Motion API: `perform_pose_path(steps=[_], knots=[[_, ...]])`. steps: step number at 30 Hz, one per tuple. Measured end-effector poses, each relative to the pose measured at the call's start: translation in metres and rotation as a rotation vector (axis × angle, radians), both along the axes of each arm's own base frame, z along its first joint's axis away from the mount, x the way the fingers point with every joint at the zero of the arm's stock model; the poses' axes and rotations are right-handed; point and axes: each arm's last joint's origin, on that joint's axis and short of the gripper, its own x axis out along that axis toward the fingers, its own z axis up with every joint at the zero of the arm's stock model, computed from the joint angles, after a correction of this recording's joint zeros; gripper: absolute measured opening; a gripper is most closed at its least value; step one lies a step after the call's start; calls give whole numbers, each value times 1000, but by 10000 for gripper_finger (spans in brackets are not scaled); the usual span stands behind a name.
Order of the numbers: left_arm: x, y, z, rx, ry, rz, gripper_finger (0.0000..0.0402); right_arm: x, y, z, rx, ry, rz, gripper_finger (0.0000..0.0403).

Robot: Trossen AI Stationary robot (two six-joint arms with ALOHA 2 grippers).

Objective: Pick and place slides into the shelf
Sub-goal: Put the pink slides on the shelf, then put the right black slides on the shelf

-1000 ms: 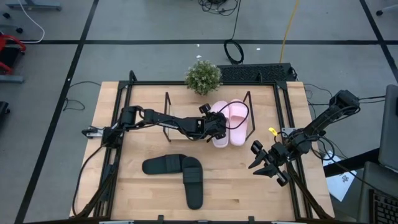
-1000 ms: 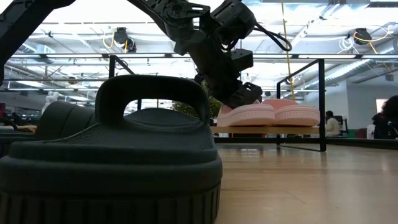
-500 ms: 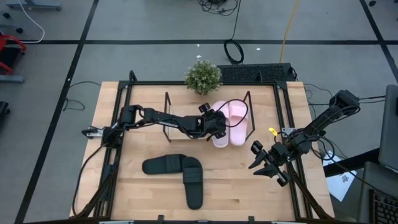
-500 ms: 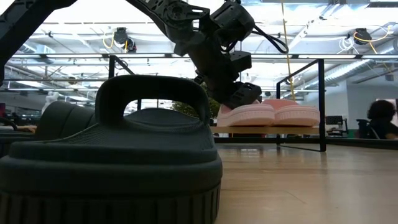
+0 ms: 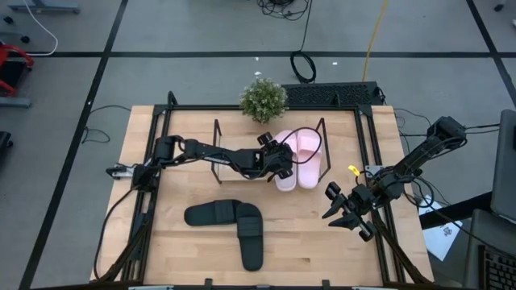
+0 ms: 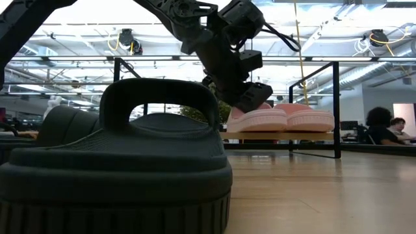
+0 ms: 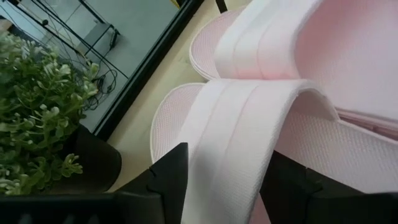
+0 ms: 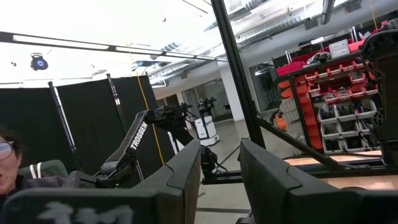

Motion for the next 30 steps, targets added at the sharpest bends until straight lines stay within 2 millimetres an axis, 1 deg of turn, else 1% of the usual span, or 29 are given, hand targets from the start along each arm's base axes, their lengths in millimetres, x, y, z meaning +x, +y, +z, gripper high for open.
perform_pose_path(steps=[9,11,12,16,20,22,24,27,30], knots=[[0,-4,1,4,-1,-9,177,0,0,0,0,0,0,105],[-1,-7,5,19,4,-23,177,0,0,0,0,0,0,105],[0,-9,8,32,-1,-30,177,0,0,0,1,0,0,105],[-6,-15,31,81,-22,-21,177,0,0,0,1,-1,1,105],[-15,-21,64,104,-87,-29,177,0,0,0,1,-1,1,105],[-19,-26,77,113,-115,-29,177,0,0,0,1,0,1,105],[-23,-28,79,118,-93,-30,177,0,0,0,1,-1,1,105],[-26,-34,77,108,-61,-27,177,0,0,0,14,6,10,105],[-34,-46,82,124,-30,-36,177,0,0,0,21,10,12,105]])
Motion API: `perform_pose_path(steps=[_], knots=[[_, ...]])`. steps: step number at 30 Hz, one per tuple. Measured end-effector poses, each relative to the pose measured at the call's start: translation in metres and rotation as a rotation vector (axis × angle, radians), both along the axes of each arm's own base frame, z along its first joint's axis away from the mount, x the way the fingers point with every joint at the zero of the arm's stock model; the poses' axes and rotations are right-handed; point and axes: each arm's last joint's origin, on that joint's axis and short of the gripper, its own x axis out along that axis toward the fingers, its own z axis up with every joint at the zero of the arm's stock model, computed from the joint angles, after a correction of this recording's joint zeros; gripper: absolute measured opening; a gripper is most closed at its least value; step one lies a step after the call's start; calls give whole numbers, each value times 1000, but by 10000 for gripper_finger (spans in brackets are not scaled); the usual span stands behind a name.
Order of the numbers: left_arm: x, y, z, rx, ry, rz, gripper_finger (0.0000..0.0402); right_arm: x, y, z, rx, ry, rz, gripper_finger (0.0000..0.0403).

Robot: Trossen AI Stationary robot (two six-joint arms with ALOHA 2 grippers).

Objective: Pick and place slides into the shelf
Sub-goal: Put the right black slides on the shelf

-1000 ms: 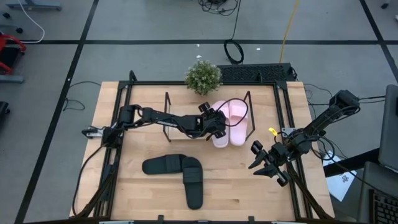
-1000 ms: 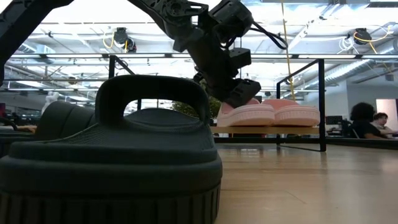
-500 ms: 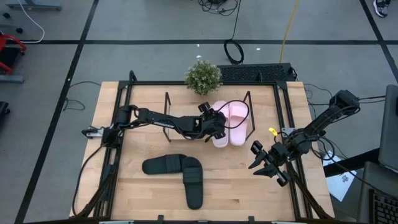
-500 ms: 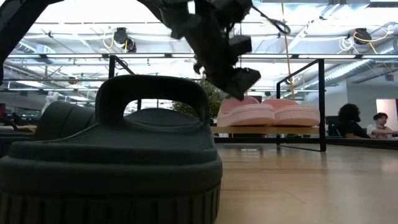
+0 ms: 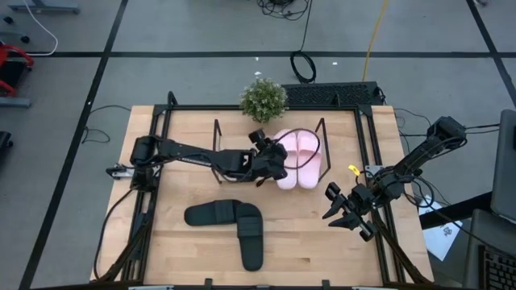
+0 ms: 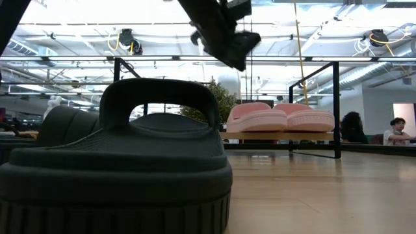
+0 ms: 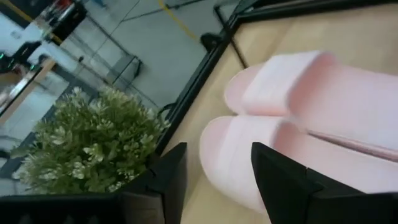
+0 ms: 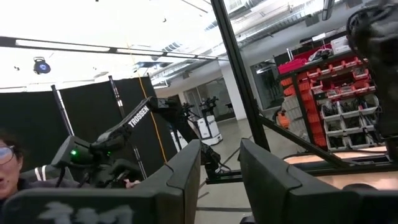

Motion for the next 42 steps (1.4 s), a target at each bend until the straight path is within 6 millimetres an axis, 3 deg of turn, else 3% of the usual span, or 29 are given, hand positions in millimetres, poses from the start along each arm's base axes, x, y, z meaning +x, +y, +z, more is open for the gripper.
perform_pose_path(steps=[7,11,19,24,29,32,42], knots=[[-39,-36,21,-47,120,-31,174,-1,3,-3,-31,11,89,105],[-65,-69,31,-162,163,-110,168,-1,4,-4,-80,-3,128,105],[-97,-137,33,-262,172,-241,152,-2,6,-4,-136,-44,193,105],[-112,-167,32,-302,147,-284,154,-4,15,7,-174,-100,220,105],[-119,-190,21,-359,150,-294,153,2,38,24,-292,-109,267,105],[-122,-197,16,-370,159,-290,154,15,58,28,-380,-19,241,105],[-147,-203,9,-342,267,-214,152,82,128,7,-516,315,240,105]])
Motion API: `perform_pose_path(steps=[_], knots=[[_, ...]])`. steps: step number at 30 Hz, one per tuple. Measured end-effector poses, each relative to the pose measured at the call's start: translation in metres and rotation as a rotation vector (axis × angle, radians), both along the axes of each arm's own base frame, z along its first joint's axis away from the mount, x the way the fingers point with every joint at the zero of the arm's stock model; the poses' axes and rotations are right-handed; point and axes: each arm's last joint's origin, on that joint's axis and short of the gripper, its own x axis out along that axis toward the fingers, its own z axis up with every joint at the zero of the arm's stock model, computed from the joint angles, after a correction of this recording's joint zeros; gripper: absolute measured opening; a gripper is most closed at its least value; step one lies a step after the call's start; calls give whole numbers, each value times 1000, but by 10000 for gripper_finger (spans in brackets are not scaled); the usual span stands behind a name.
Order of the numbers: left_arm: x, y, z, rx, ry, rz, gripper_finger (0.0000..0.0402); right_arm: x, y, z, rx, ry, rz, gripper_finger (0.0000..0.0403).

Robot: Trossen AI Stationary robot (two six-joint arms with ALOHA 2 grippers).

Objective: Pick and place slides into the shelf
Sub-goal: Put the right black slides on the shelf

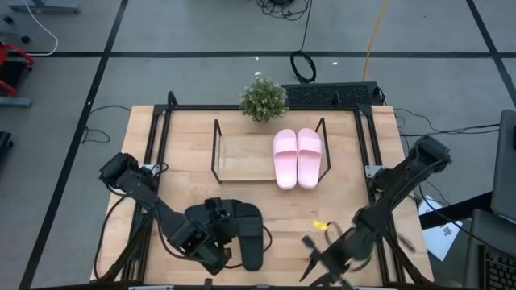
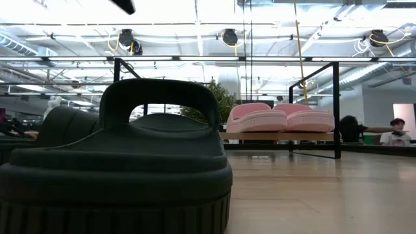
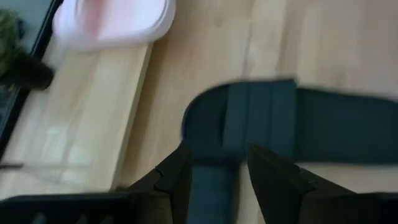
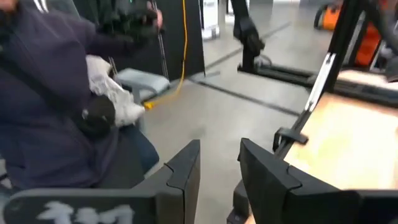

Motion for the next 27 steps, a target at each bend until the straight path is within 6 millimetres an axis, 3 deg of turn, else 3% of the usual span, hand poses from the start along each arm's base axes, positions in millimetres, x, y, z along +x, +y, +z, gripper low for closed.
perform_pose_path(steps=[6,15,22,27], knots=[[-30,-5,-2,55,87,88,152,37,23,-13,-77,113,-46,105],[-80,-28,1,95,41,196,152,88,28,-25,-246,159,-211,105],[-102,-43,1,84,-36,181,152,93,22,-36,-496,167,-408,105],[-105,-45,2,90,-56,168,152,94,13,-40,-566,184,-503,105]])
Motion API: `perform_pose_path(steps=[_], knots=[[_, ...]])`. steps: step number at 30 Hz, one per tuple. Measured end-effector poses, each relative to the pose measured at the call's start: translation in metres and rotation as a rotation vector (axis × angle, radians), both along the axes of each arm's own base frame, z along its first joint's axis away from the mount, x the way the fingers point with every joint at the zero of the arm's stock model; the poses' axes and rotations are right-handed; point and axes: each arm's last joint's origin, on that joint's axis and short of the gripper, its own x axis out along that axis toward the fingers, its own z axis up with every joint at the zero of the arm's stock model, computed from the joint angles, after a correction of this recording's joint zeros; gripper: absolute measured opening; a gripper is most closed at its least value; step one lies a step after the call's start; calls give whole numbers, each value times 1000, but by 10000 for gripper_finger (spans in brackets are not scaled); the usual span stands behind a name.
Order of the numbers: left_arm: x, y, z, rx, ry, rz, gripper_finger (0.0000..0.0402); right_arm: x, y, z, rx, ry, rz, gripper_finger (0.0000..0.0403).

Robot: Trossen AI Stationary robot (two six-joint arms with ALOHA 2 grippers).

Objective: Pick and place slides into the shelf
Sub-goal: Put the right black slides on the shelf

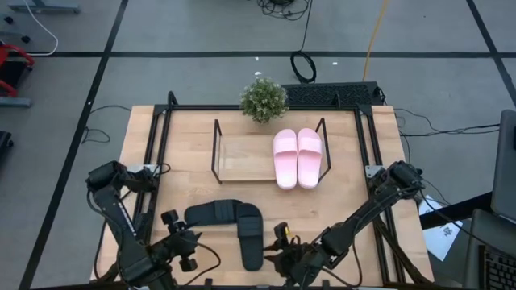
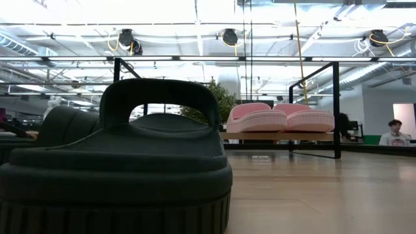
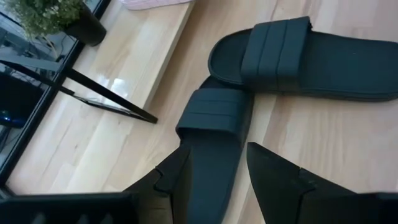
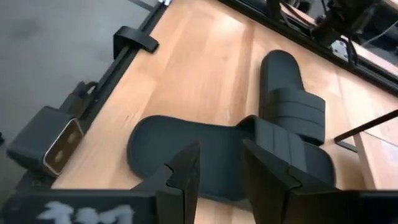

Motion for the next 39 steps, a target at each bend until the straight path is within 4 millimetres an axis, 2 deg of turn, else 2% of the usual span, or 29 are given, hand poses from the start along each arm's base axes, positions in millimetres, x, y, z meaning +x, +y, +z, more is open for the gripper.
perform_pose_path(steps=[7,15,39], knots=[[4,3,0,7,-7,10,152,15,-13,-5,44,17,-13,105],[8,6,0,19,1,8,152,29,-24,-33,7,90,-33,105],[8,6,0,18,-1,10,152,40,-47,-35,-36,122,-80,105]])
